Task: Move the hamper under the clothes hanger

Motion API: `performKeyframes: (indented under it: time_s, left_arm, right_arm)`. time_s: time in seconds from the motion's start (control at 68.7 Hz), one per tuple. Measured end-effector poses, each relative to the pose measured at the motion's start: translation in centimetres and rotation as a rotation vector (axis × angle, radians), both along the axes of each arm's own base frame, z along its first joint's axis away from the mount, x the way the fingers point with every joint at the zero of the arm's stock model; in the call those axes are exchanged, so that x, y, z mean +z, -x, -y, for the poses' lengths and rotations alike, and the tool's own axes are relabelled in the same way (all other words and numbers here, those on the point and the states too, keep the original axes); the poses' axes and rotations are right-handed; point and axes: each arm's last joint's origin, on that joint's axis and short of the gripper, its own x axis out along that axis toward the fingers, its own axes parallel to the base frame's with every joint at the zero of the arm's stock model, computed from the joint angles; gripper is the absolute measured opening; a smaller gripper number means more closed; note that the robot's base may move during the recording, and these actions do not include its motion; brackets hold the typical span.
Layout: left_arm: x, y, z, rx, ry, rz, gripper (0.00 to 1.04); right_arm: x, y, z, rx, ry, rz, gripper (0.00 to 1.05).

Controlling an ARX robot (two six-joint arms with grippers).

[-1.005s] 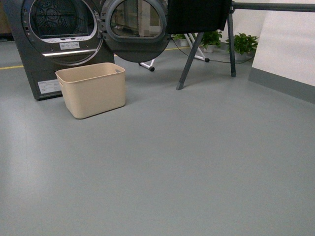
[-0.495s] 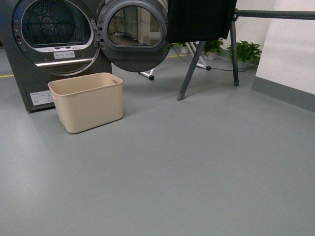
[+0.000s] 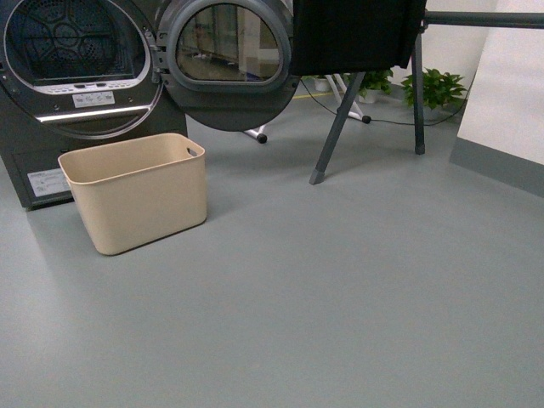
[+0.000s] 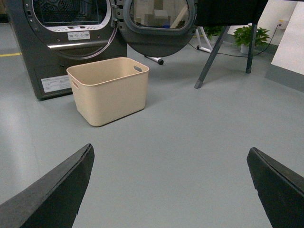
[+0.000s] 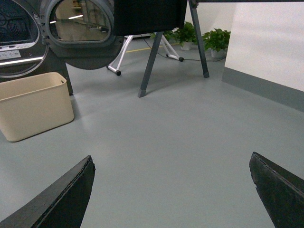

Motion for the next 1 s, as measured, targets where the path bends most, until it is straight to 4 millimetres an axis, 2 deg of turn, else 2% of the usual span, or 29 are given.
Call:
performKeyframes:
  time_s: [1.005]
  left_arm:
    - [-0.01, -0.01, 0.00, 0.001, 0.000, -0.001, 0.98]
  right_arm:
    - [0.01, 0.00, 0.00, 0.001, 0.000, 0.001, 0.97]
